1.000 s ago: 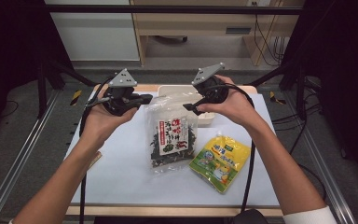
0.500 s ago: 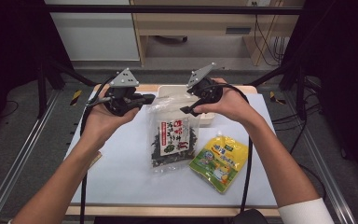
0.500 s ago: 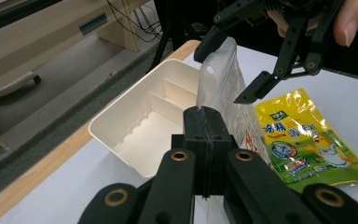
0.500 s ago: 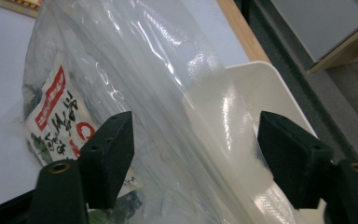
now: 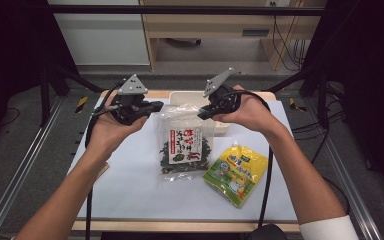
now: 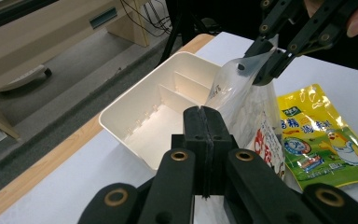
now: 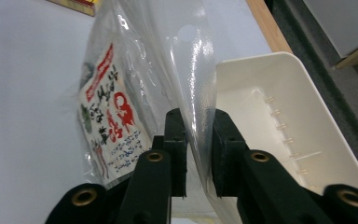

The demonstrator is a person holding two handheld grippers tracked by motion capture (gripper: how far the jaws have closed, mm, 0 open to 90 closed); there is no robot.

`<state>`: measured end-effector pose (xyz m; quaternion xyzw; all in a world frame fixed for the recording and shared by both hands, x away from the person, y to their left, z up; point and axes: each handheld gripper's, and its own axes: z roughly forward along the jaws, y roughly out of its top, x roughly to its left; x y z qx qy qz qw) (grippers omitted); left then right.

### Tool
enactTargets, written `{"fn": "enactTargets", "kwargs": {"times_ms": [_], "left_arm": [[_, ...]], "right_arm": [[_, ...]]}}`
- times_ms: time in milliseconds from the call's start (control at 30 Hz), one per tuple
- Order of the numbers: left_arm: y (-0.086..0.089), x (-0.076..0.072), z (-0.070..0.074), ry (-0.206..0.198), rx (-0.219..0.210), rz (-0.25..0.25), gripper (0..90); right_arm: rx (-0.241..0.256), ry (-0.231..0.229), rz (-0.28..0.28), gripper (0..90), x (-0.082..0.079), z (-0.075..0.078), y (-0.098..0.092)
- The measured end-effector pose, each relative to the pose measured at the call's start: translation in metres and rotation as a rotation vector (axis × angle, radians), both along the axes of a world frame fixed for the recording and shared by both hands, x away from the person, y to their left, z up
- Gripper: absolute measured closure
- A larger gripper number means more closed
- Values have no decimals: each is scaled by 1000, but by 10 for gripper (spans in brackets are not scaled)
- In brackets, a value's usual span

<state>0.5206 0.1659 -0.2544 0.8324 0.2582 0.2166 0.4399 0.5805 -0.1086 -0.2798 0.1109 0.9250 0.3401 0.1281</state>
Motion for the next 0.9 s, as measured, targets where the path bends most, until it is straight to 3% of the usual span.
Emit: {"fn": "enactTargets", "kwargs": {"times_ms": [167, 200, 300, 400, 567, 900], "left_arm": [[5, 1, -3, 0, -34, 19, 874], [7, 1, -4, -1, -46, 30, 736], [14, -3, -4, -27, -69, 54, 576], [23, -7, -6, -36, -104, 83, 429], [40, -15, -17, -32, -124, 119, 310], [67, -27, -54, -2, -114, 195, 207]], "right_arm": [[11, 28, 21, 832, -3, 3, -1], [16, 39, 23, 840, -3, 4, -1], [20, 71, 9, 865, -3, 6, -4], [55, 93, -12, 875, -3, 11, -10], [122, 106, -63, 882, -4, 22, -16], [136, 99, -108, 885, -9, 43, -18]]}}
